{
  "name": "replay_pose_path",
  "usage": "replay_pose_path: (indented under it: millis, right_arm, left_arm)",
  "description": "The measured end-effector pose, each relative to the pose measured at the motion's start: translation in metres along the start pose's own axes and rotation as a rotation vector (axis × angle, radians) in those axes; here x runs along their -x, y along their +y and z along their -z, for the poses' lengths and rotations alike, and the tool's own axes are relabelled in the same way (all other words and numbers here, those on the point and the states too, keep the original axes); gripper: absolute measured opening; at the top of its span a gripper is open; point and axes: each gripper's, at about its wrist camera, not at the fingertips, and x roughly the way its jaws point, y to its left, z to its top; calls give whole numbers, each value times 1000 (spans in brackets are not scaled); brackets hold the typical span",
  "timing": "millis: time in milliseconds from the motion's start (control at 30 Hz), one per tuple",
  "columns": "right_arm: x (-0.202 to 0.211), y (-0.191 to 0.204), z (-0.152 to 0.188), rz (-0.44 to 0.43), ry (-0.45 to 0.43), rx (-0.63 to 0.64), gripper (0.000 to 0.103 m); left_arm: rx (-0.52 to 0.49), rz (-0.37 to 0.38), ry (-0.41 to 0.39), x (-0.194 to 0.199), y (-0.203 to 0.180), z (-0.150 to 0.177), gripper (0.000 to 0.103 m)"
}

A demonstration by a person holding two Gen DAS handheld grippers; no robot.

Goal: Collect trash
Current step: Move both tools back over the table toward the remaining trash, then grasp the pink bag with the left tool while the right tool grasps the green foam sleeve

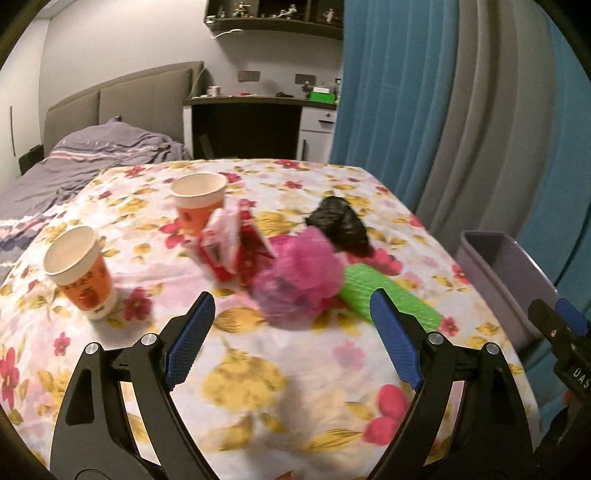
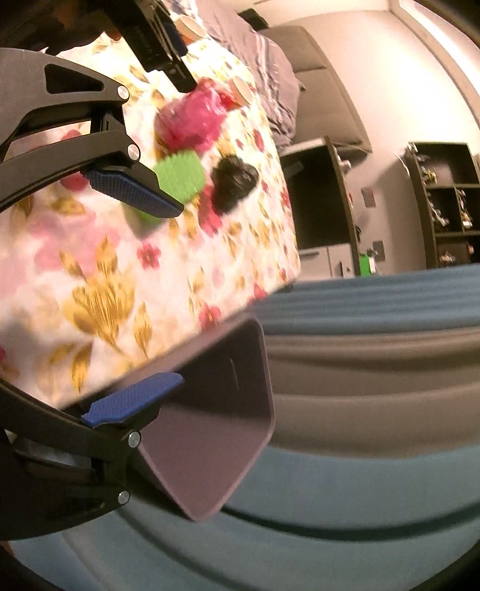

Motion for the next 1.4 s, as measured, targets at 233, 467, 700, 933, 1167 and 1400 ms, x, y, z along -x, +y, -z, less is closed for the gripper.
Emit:
replay_pose_path:
  millis: [233, 467, 700, 933, 1167, 1400]
  right_arm:
    - [-10, 20, 2, -33, 24, 17, 83]
    - [-16, 27, 1, -44, 38, 30, 83]
    - [-22, 29, 1, -44, 54, 40, 83]
    - [-35, 36, 1, -55, 81, 62, 83]
    - [-52, 49, 2, -79, 121, 98, 83]
    - [-69, 65, 5, -105, 160, 142, 83]
  left_arm:
    - [13, -5, 1, -2, 18, -1, 84]
    - [18, 64, 46, -25, 7, -12, 84]
    - [-13, 43, 85, -57, -8, -20, 84]
    - [1, 62, 138, -77, -6, -18, 71]
    - [26, 111, 145, -79, -1, -15, 27]
    - [28, 140, 125, -62, -1, -19, 12]
